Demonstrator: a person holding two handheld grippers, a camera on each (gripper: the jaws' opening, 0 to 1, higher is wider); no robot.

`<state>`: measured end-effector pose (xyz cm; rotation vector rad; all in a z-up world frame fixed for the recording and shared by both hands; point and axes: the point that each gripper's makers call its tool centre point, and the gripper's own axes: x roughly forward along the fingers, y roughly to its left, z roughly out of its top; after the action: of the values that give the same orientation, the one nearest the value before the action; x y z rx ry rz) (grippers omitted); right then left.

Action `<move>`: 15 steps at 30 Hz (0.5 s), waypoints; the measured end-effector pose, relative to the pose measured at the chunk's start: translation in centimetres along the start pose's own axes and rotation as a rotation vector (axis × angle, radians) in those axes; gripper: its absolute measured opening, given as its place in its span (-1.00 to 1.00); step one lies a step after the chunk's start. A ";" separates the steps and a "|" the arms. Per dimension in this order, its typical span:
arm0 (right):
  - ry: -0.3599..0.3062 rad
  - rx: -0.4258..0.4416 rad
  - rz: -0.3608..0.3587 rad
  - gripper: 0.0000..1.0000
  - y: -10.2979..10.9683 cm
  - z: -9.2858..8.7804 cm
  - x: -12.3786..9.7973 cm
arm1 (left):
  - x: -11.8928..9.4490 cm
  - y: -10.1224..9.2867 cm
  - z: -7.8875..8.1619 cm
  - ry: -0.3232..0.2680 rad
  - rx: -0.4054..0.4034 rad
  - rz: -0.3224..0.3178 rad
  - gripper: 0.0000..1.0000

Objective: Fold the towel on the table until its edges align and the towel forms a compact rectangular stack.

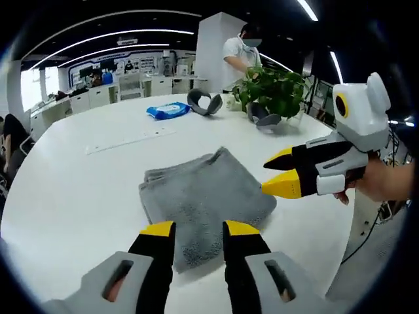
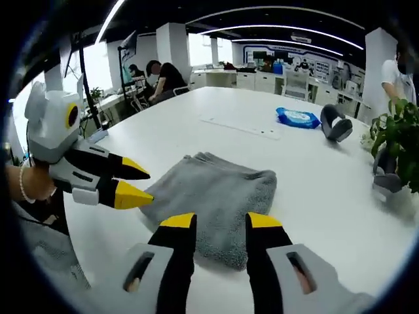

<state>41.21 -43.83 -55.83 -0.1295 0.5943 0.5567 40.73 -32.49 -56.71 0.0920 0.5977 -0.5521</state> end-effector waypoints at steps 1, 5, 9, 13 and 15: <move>-0.021 -0.004 -0.009 -0.41 -0.1 0.2 -0.5 | -0.6 -0.1 0.2 -0.015 0.000 -0.001 -0.24; -0.102 0.028 -0.019 -0.29 -0.1 1.0 -3.3 | -3.4 -0.7 0.5 -0.071 -0.023 -0.006 -0.06; -0.170 0.054 -0.039 -0.02 -0.5 1.7 -5.6 | -6.3 -0.9 1.3 -0.178 -0.059 0.026 0.10; -0.232 0.046 -0.115 0.26 -1.6 1.9 -7.4 | -7.7 -0.3 1.0 -0.212 -0.077 0.069 0.32; -0.239 0.062 -0.125 0.37 -1.8 1.7 -8.3 | -8.4 0.1 0.7 -0.225 -0.081 0.096 0.46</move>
<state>37.33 -48.71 -49.83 -0.0398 0.3674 0.4239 35.38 -28.70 -51.49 -0.0179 0.3933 -0.4377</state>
